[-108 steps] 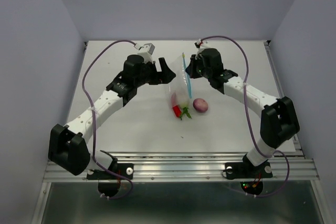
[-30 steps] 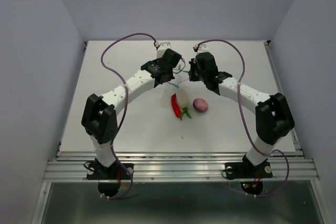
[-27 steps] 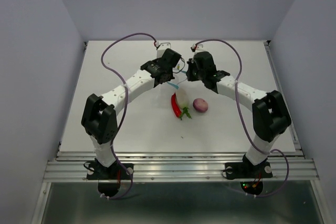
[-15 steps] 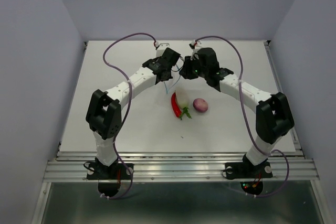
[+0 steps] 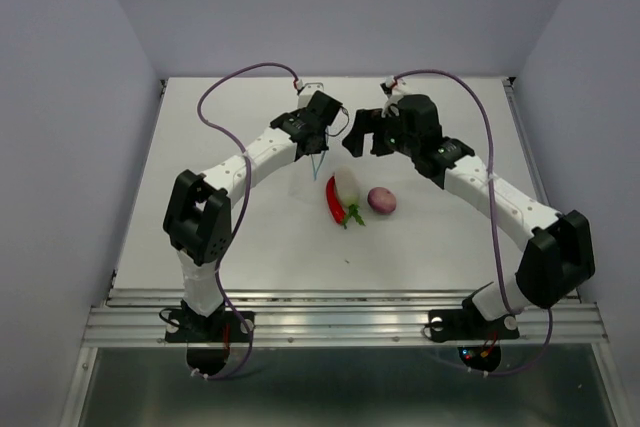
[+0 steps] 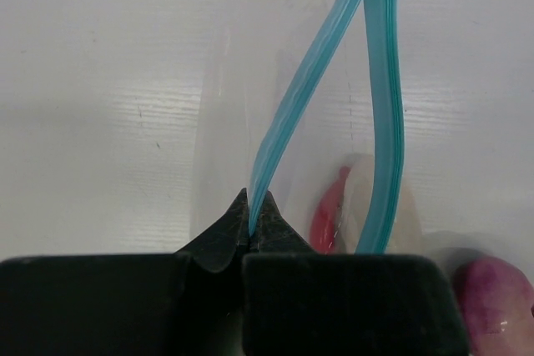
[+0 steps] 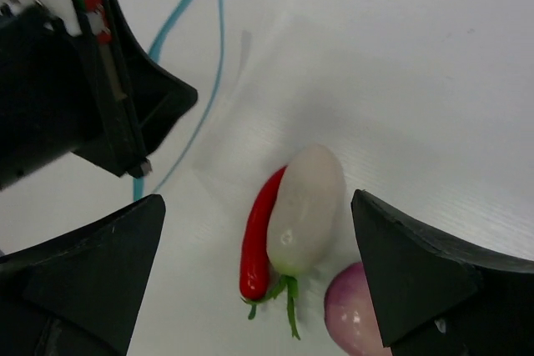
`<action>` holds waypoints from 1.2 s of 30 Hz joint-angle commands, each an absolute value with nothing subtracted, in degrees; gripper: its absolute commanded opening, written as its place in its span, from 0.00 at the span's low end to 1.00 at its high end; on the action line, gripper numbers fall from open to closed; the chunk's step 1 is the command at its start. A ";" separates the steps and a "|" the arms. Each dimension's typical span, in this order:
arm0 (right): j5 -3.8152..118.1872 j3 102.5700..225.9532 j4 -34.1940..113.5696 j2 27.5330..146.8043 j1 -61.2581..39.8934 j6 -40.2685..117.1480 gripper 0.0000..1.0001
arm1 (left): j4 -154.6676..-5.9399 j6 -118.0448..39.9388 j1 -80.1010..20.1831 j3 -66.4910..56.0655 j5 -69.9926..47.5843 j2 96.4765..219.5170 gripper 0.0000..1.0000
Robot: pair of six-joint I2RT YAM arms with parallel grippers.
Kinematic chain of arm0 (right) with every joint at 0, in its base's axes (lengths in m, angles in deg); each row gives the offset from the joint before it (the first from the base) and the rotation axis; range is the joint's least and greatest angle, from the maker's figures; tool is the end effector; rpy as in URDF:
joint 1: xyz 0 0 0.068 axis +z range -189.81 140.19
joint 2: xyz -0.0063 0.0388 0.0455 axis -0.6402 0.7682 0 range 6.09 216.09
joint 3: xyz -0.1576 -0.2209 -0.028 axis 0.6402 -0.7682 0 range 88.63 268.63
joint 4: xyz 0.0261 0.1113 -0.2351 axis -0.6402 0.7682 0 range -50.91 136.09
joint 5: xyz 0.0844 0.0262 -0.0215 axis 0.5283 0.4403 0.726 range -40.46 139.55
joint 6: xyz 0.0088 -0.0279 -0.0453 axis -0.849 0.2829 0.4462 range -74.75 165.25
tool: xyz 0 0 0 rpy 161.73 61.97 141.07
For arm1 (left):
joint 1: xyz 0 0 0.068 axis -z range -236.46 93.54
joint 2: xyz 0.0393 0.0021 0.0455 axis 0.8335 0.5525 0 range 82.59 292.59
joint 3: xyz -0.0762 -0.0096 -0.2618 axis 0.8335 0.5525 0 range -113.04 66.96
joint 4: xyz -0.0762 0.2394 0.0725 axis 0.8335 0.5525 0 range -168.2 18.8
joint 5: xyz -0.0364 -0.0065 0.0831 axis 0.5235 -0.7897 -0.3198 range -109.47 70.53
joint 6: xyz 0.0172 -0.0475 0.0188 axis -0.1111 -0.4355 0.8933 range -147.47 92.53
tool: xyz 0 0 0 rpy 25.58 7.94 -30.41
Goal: Place the food in the zip-top bag and seal the zipper
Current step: Pick up the food from the basket with the right arm
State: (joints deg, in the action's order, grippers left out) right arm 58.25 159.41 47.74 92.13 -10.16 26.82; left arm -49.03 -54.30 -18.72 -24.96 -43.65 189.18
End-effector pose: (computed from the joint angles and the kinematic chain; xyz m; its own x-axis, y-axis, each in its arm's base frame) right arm 0.3048 0.1796 0.3260 -0.5268 0.0598 -0.8479 -0.4666 0.8134 0.3473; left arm 0.3445 -0.2484 0.2887 -0.6353 -0.0289 -0.7717 0.0425 0.9965 -0.0722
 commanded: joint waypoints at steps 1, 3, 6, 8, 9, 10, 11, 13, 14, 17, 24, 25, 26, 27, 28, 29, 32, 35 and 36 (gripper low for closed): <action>47.29 154.20 55.86 88.27 -10.45 27.93 1.00 | -51.82 -52.18 -19.19 -24.28 -42.23 187.45 0.00; 43.41 153.05 60.70 88.70 -10.45 28.55 1.00 | -53.94 -50.68 -19.11 -23.58 -40.39 186.83 0.00; 42.34 151.13 62.64 89.14 -10.45 29.08 1.00 | -55.95 -49.63 -19.19 -22.43 -38.37 186.48 0.00; 42.95 150.33 63.35 90.19 -10.45 30.48 1.00 | -56.49 -48.92 -19.19 -22.34 -37.57 186.74 0.00; 42.87 150.33 63.61 90.20 -10.45 30.49 1.00 | -56.40 -48.92 -19.28 -22.34 -37.48 186.92 0.00; 42.78 150.41 64.05 90.72 -10.45 31.10 1.00 | -56.40 -48.83 -19.28 -22.34 -37.40 187.09 0.00; 42.78 150.41 64.31 91.68 -10.45 31.36 1.00 | -56.49 -48.74 -19.19 -22.43 -37.13 187.27 0.00; 44.09 150.68 65.02 92.48 -10.45 32.42 1.00 | -56.67 -48.65 -19.37 -22.52 -36.69 187.53 0.00; 44.53 150.59 65.19 92.75 -10.45 32.86 1.00 | -56.75 -48.57 -19.54 -22.52 -36.34 187.53 0.00; 46.46 149.71 65.11 92.57 -10.45 34.70 1.00 | -56.84 -48.57 -19.72 -22.60 -36.17 187.79 0.00; 47.96 148.39 64.14 94.68 -10.45 35.67 1.00 | -56.32 -48.74 -19.81 -22.87 -36.43 187.53 0.00; 48.48 148.39 63.79 95.20 -10.45 35.67 1.00 | -56.23 -48.74 -19.72 -22.78 -36.43 187.53 0.00; 48.66 148.39 63.62 95.38 -10.45 35.76 1.00 | -56.23 -48.83 -19.72 -22.95 -36.43 187.53 0.00; 48.93 148.48 63.35 95.73 -10.45 35.85 1.00 | -55.97 -48.83 -19.81 -23.04 -36.43 187.62 0.00; 49.02 148.57 63.44 96.08 -10.45 35.85 1.00 | -55.88 -48.92 -19.81 -23.04 -36.43 187.62 0.00; 49.02 148.66 63.35 96.96 -10.45 35.85 1.00 | -55.79 -49.09 -19.81 -23.13 -36.43 187.62 0.00; 49.11 148.75 63.35 98.28 -9.93 36.11 1.00 | -55.17 -49.36 -19.81 -23.48 -36.87 187.62 0.00; 48.49 148.74 63.44 99.07 -9.93 36.11 1.00 | -54.47 -49.45 -19.81 -23.92 -37.39 187.53 0.00; 48.06 148.74 63.44 99.16 -9.93 36.11 1.00 | -54.38 -49.45 -19.81 -24.01 -37.40 187.45 0.00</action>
